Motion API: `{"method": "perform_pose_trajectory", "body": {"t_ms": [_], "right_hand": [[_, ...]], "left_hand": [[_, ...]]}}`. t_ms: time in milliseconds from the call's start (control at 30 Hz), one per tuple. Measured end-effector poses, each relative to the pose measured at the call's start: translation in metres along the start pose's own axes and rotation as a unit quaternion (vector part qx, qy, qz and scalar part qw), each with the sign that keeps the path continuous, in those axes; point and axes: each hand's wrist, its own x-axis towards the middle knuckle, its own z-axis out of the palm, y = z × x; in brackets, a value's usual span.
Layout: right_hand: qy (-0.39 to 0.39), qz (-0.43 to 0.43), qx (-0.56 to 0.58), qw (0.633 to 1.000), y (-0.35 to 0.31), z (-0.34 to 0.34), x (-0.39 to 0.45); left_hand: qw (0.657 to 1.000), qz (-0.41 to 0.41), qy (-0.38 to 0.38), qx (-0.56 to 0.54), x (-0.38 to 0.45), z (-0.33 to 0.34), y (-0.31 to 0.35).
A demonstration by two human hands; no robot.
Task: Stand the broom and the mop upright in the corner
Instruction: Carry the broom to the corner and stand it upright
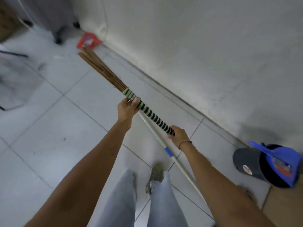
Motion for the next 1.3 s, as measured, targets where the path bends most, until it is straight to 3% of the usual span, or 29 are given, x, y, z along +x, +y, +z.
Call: {"method": "perform_pose_trajectory", "body": {"t_ms": [167,367,467,800,1100,1300], "right_hand": [[0.131,0.053,0.082,0.987,0.023,-0.032,-0.132],[0.291,0.115,0.155,0.937,0.072,-0.021,-0.267],[0.332,0.161,0.176,0.913,0.092,0.003,-0.329],[0.426,0.236,0.237,0.841,0.182,0.061,-0.512],[0.497,0.316,0.306,0.748,0.346,0.108,-0.678],[0.521,0.358,0.343,0.694,0.471,0.111,-0.778]], "left_hand": [[0.966,0.069,-0.204,0.142,-0.111,0.074,0.053],[0.865,0.146,-0.415,0.242,-0.235,0.137,0.050],[0.817,0.159,-0.487,0.266,-0.304,0.156,0.022],[0.648,0.204,-0.653,0.334,-0.530,0.197,-0.073],[0.527,0.136,-0.745,0.387,-0.723,0.281,-0.230],[0.491,0.102,-0.780,0.374,-0.846,0.345,-0.330]]}}
